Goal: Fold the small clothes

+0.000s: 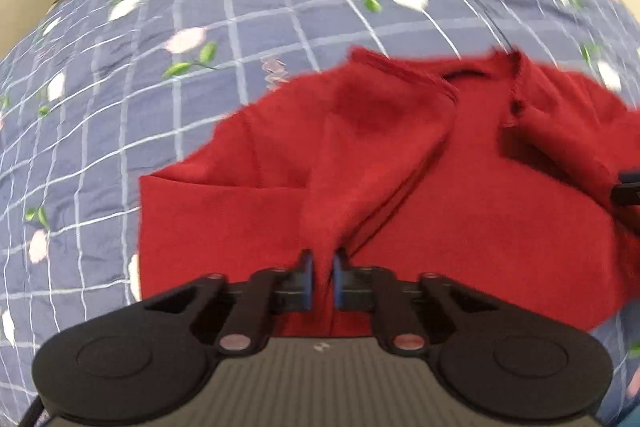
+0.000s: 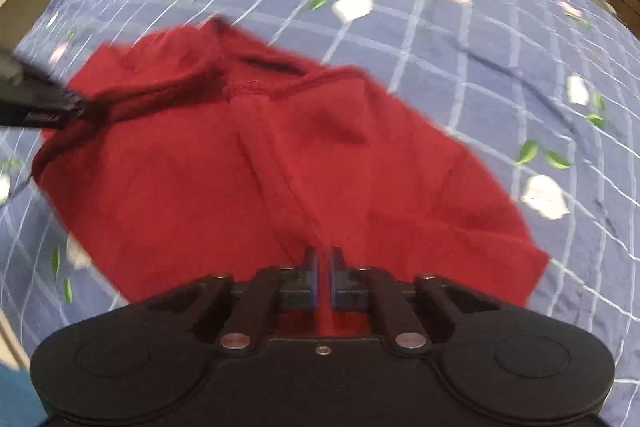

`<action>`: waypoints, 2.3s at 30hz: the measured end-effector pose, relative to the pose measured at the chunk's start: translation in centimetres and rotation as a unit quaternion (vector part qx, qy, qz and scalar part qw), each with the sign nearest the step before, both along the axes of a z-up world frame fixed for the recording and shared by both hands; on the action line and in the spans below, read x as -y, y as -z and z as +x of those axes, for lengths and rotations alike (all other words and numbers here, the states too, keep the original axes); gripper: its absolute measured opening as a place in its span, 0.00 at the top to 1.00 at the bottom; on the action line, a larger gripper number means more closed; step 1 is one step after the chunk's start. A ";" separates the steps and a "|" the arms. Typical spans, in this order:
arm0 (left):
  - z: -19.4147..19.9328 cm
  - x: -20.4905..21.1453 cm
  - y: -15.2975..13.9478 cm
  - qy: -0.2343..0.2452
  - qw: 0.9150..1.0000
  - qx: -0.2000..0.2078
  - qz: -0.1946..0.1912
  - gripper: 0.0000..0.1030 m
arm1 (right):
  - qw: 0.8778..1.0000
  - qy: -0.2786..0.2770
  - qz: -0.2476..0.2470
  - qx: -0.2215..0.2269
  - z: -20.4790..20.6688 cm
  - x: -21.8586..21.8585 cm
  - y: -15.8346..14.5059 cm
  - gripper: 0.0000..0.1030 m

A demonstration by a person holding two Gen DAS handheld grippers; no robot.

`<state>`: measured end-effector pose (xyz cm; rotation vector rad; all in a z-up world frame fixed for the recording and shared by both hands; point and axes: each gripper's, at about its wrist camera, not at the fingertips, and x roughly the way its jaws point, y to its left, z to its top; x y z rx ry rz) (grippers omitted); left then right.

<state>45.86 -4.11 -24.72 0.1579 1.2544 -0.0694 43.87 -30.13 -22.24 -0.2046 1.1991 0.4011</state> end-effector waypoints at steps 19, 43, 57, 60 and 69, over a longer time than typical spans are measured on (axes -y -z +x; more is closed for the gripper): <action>0.8 -10.0 -0.4 -0.305 0.942 0.007 -0.141 0.75 | 0.954 0.295 0.049 -0.036 1.5 10.3 -0.1 0.82; -2.2 -8.0 -0.1 -0.304 0.949 -0.080 0.029 0.05 | 0.972 0.209 -0.075 -0.073 -3.4 8.9 2.3 0.03; -4.4 -6.9 -5.0 -0.270 0.959 -0.045 0.066 0.01 | 0.968 0.215 -0.067 -0.108 -6.6 8.1 1.6 0.01; -5.0 -7.0 -5.4 -0.270 0.960 -0.047 0.063 0.01 | 0.966 0.220 -0.063 -0.119 -7.8 7.9 1.4 0.01; -7.7 -8.5 -4.1 -0.269 0.959 -0.086 -0.007 0.01 | 0.936 0.233 -0.025 -0.264 -11.6 6.1 3.4 0.01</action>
